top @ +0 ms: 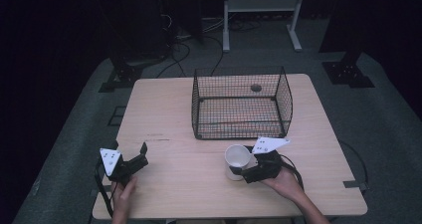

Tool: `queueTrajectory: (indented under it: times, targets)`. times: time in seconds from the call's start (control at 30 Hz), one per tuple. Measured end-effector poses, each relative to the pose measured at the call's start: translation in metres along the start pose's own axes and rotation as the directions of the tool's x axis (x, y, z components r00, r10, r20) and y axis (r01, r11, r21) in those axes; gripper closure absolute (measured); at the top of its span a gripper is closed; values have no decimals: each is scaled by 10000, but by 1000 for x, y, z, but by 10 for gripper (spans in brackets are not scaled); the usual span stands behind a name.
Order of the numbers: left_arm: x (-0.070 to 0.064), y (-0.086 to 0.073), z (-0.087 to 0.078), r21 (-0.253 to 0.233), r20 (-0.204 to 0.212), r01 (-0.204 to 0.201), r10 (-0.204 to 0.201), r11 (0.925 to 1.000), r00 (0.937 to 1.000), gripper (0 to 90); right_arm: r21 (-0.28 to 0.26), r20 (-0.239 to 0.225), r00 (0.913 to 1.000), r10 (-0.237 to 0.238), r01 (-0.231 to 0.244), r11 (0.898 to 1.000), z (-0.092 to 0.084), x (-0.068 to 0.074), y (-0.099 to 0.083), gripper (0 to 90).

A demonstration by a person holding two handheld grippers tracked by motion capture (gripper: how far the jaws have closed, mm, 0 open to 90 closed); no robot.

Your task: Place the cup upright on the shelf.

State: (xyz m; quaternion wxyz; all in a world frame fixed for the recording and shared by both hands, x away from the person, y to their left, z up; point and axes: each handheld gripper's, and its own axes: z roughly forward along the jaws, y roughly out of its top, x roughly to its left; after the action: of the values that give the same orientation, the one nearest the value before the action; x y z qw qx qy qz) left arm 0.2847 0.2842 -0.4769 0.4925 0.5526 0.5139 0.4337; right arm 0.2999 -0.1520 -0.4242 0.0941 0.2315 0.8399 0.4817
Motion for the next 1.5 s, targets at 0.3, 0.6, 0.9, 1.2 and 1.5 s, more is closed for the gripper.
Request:
queueTrajectory:
  times: [0.3,0.6,0.9,1.2,1.5]
  targets:
    - [0,0,0,2,-9,17,-17,10000,10000,0,-253,-225,9997,94,-100,9996,-9,-6,12,196]
    - [0,0,0,4,-8,21,-21,10000,10000,0,-316,-366,9993,23,-35,9995,-13,-8,22,196]
    - [0,0,0,8,-14,25,-25,10000,10000,0,-257,-546,9985,-31,17,9997,-15,-13,32,196]
    - [0,0,0,13,-17,4,-4,10000,10000,0,-410,-570,9984,-46,23,9992,-20,-19,46,196]
    - [0,0,0,4,-18,26,-26,10000,10000,0,-456,-612,9980,-137,109,9989,-21,-24,59,196]
